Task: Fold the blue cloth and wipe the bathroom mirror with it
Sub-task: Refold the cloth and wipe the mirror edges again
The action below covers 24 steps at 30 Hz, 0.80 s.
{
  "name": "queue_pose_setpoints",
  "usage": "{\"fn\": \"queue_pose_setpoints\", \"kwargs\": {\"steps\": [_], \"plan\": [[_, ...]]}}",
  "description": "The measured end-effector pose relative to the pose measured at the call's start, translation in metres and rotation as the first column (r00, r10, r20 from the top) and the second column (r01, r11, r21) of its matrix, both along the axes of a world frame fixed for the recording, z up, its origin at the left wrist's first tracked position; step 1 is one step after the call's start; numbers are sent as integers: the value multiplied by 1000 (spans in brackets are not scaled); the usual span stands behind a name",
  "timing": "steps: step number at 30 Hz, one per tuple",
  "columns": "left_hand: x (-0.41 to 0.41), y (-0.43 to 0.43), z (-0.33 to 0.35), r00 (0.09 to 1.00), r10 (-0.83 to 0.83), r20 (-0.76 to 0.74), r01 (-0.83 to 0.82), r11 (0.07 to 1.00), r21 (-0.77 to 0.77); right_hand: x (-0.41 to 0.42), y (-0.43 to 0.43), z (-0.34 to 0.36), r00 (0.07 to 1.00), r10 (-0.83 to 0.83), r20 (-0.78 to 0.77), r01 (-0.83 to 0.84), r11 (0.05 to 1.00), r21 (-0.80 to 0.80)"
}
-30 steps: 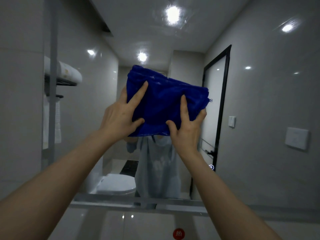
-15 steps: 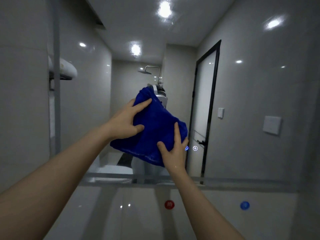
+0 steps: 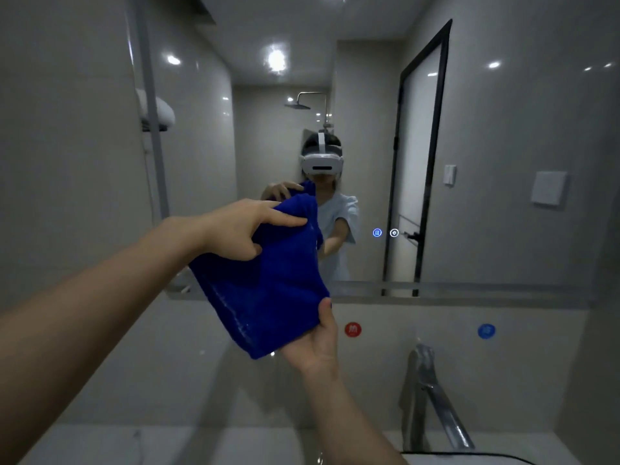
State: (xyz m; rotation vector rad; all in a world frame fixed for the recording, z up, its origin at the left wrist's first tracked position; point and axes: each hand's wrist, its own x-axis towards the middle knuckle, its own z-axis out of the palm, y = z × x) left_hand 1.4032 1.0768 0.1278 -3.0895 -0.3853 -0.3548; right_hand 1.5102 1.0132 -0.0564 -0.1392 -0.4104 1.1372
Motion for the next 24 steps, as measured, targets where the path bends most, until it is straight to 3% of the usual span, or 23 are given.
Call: {"fn": "queue_pose_setpoints", "kwargs": {"steps": [2, 6, 10, 14, 18, 22, 24], "plan": [[-15, 3, -4, 999, 46, -3, -46, 999, -12, -7, 2, 1, 999, -32, -27, 31, 999, -12], [-38, 13, -14, 987, 156, 38, -152, 984, -95, -24, 9, 5, 981, -180, 67, 187, 973, -136], [-53, 21, -23, 954, 284, 99, -256, 939, -231, -41, 15, 8, 874, -463, 150, 486, 836, -253], [-63, 22, -24, 931, 345, 122, -287, 894, -344, -58, 14, 0, 739, -541, 401, 634, 759, -146], [-71, 20, -23, 921, 376, 107, -314, 874, -370, -75, 7, -16, 567, -484, 666, 639, 769, 15], [-77, 17, -24, 926, 366, 88, -312, 877, -365, -91, -2, -24, 420, -467, 778, 576, 800, 169], [-80, 16, -24, 938, 339, 80, -291, 888, -357, -96, -6, -21, 380, -424, 822, 576, 804, 148]]}}
